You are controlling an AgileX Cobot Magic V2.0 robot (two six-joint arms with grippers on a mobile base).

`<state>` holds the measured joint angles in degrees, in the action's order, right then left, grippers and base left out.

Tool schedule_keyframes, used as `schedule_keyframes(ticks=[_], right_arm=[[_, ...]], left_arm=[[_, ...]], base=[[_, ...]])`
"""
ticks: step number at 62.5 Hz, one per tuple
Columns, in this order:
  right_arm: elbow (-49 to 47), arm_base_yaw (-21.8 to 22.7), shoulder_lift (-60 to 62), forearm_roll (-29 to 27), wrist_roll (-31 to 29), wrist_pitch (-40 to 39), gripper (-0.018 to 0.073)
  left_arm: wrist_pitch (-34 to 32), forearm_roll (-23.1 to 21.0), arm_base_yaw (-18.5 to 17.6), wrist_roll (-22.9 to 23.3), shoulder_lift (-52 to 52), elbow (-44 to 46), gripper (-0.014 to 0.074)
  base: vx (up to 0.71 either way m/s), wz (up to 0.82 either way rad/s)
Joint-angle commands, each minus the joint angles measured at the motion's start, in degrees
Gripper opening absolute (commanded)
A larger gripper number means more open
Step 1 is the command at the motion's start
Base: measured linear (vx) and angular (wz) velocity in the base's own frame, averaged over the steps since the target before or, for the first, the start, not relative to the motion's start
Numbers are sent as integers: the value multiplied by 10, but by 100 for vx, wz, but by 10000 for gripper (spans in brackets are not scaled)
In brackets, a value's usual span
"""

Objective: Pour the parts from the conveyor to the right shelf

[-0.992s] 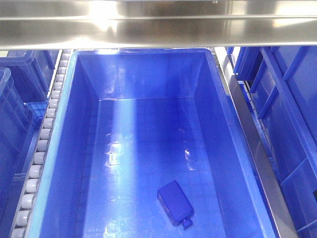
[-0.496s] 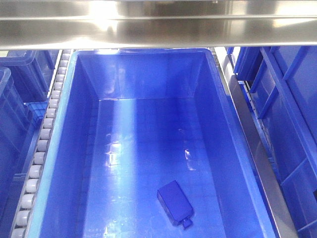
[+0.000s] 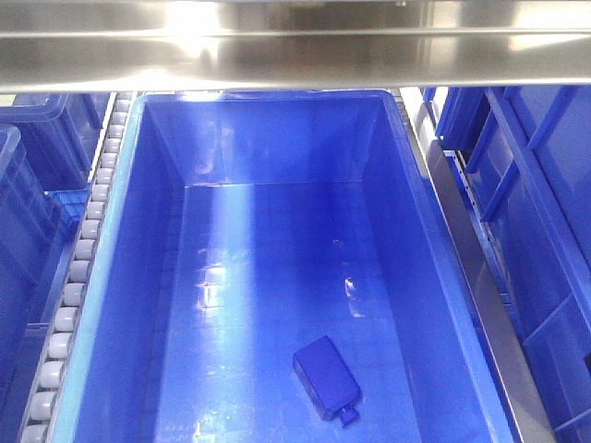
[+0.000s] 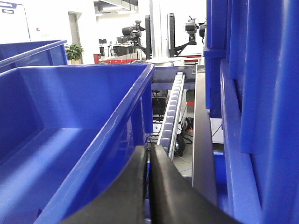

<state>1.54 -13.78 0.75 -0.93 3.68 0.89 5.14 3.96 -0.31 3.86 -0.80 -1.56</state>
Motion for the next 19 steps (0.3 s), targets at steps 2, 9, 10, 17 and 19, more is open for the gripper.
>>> schedule_keyframes(ticks=[2, 9, 10, 17, 19], right_arm=[[12, 1, 8, 4, -5, -45, -9], [12, 1, 8, 4, -5, -45, -9], [12, 1, 8, 4, -5, -45, -9], [12, 1, 8, 4, -5, -45, -9], [12, 1, 8, 4, -5, -45, -9]], left_arm=[[-45, -1, 0, 2, -7, -18, -6], [-45, -1, 0, 2, -7, -18, -6], [-45, -1, 0, 2, -7, -18, -6], [-45, -1, 0, 2, -7, -18, -6], [-45, -1, 0, 2, -7, -18, -6]], base=[[0, 0], [0, 0], [0, 0], [0, 0], [0, 0]])
